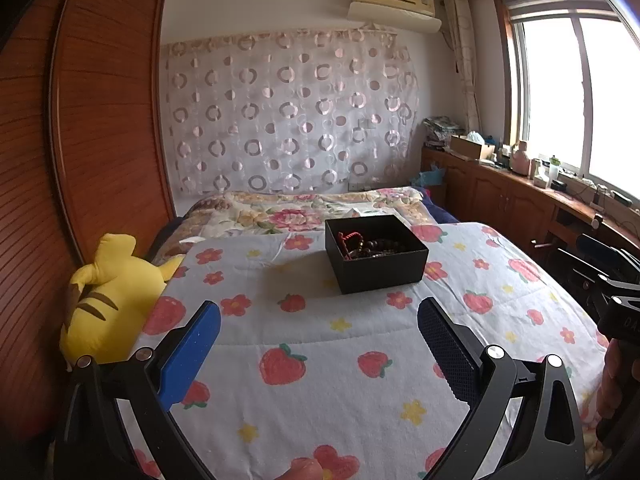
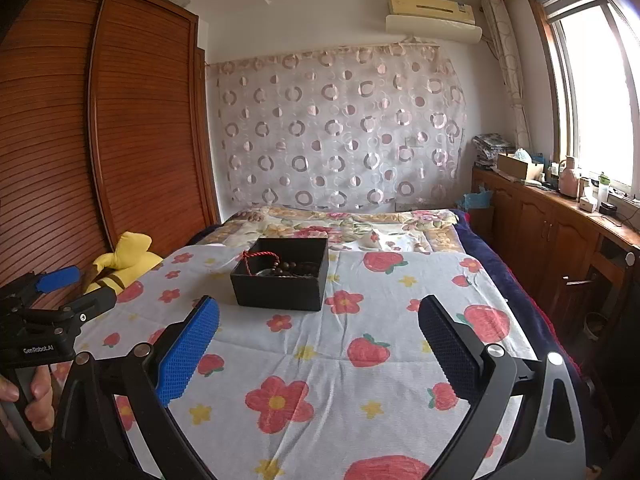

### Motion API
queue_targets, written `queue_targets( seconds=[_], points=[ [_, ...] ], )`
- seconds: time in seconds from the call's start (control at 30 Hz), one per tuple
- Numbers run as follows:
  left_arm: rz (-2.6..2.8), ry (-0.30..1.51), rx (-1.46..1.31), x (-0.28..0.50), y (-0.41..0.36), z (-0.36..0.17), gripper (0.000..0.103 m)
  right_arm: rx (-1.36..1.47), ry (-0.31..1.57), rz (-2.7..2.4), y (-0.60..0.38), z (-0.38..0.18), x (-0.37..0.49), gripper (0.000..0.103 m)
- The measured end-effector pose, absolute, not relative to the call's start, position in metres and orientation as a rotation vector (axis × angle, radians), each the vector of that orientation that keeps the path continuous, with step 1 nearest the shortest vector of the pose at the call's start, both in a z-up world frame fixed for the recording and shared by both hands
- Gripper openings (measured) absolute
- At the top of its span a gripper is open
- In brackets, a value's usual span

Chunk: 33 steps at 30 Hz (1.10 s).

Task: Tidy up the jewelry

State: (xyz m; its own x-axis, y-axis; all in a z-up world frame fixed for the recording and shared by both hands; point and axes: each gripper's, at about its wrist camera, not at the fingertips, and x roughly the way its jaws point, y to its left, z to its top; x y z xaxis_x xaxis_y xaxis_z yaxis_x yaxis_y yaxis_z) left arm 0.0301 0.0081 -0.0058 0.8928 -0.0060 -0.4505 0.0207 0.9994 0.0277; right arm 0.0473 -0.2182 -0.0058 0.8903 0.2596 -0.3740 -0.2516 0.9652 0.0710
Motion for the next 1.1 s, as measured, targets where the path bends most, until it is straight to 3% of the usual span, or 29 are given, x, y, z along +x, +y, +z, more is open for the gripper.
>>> queue_targets(
  seconds=[1.1],
  points=[
    [-0.023,0.447,0.039,0.023,0.005,0.006,0.095,0.025,0.394,0.265,-0.215,-0.008,0.047,0.101]
  ],
)
